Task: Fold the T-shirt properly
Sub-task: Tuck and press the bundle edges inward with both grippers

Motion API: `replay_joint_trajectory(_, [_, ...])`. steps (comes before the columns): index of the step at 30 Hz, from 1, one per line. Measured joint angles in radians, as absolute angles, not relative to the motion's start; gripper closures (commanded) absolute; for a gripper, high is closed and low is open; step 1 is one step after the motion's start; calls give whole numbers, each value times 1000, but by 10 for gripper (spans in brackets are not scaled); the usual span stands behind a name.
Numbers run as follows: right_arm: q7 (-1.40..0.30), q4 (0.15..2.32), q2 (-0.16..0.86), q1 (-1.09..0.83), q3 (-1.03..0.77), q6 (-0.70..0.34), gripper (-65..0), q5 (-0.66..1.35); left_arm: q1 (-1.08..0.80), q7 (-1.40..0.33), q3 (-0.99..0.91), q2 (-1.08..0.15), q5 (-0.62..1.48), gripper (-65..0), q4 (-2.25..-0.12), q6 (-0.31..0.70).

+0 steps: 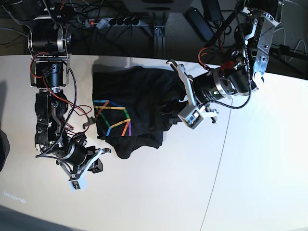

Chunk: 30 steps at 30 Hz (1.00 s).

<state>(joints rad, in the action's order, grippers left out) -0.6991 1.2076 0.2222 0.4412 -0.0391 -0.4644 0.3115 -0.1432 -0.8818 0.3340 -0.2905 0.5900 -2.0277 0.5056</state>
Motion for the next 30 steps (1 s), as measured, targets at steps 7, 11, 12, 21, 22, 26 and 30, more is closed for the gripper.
replay_joint_trajectory(7, [-702, 1206, 213, 441, 13, -464, 0, 313, -164, -826, 559, -288, 453, -119, -2009, 508])
replay_joint_trajectory(11, [-758, 1206, 196, 441, 114, -464, 0, 309, -155, -792, 604, -261, 409, -119, -1921, 509])
replay_joint_trajectory(12, [-764, 1206, 191, 437, 135, -464, 0, 299, -156, -791, 607, -249, 407, -119, -1896, 509])
replay_joint_trajectory(21, [-844, 1206, 209, 399, 162, -464, 0, 258, -93, -755, 609, -236, 357, -119, -1684, 509])
replay_joint_trajectory(22, [-839, 1206, 216, 386, 162, -464, 0, 263, -85, -748, 609, -236, 364, -119, -1668, 509])
replay_joint_trajectory(26, [-830, 1230, 269, 342, 162, -464, 0, 325, -15, -752, 608, -238, 326, -119, -1632, 509])
replay_joint_trajectory(30, [-835, 1313, 337, 249, 157, -464, 0, 402, 20, -746, 612, -266, 326, -119, -1619, 510])
